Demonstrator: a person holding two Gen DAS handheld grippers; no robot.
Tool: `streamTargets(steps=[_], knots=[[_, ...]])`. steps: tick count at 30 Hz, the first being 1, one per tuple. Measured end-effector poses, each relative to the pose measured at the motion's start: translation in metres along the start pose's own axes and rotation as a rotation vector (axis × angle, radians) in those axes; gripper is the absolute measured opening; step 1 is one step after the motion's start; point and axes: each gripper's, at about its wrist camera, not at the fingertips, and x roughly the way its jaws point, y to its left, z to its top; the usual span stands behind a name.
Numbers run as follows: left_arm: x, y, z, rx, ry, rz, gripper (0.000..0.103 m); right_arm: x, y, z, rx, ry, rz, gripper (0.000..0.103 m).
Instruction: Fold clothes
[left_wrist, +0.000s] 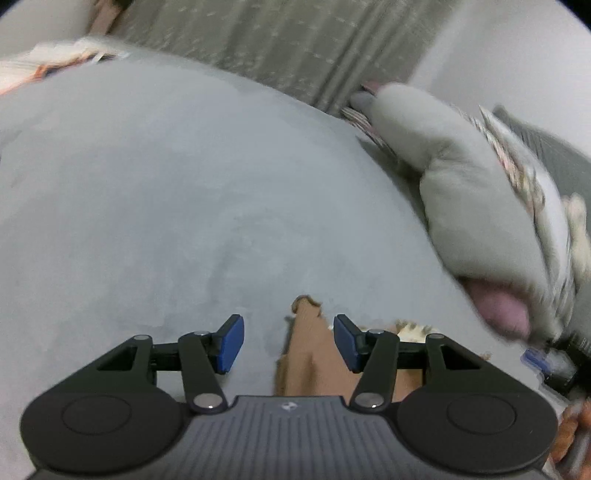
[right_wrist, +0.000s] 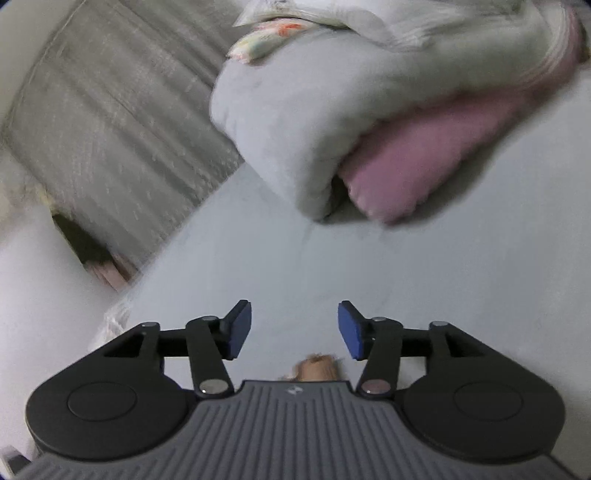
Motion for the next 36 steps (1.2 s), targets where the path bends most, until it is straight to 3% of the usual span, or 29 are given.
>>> streamTargets(steps=[2, 4, 8, 11, 12, 14, 15, 18, 22, 26, 32, 36], knots=[[0.008, -0.003, -0.002, 0.042, 0.040, -0.050, 0.062, 0.011, 0.004, -0.005, -0.179, 0.094, 0.011, 0.060], [0.016, -0.009, -0.004, 0.096, 0.066, -0.054, 0.068, 0.018, 0.004, -0.010, -0.255, 0.145, 0.048, 0.060], [0.034, -0.022, -0.009, 0.305, 0.089, -0.002, 0.069, 0.031, 0.007, -0.020, -0.370, 0.219, 0.084, 0.060], [0.043, -0.029, -0.013, 0.398, 0.135, -0.025, 0.074, 0.041, 0.011, -0.028, -0.445, 0.270, 0.097, 0.059], [0.048, -0.033, -0.016, 0.428, 0.148, -0.011, 0.074, 0.044, 0.013, -0.030, -0.469, 0.287, 0.102, 0.055], [0.057, -0.041, -0.022, 0.489, 0.171, 0.022, 0.063, 0.044, 0.021, -0.036, -0.517, 0.288, 0.115, 0.012], [0.058, -0.043, -0.024, 0.501, 0.175, 0.020, 0.041, 0.042, 0.025, -0.037, -0.530, 0.277, 0.114, 0.010], [0.065, -0.048, -0.021, 0.464, 0.172, 0.036, 0.021, 0.036, 0.034, -0.040, -0.540, 0.229, 0.090, 0.008], [0.062, -0.043, -0.014, 0.403, 0.149, 0.045, 0.010, 0.036, 0.037, -0.033, -0.544, 0.191, 0.077, 0.008], [0.050, -0.037, -0.003, 0.320, 0.078, 0.058, 0.008, 0.036, 0.021, -0.014, -0.427, 0.140, 0.093, 0.008], [0.051, -0.020, 0.003, 0.219, 0.082, 0.067, 0.007, 0.045, -0.005, -0.001, -0.226, 0.114, 0.102, 0.008], [0.051, -0.008, 0.007, 0.153, 0.086, 0.072, 0.008, 0.058, -0.010, -0.003, -0.225, 0.119, 0.000, 0.007]])
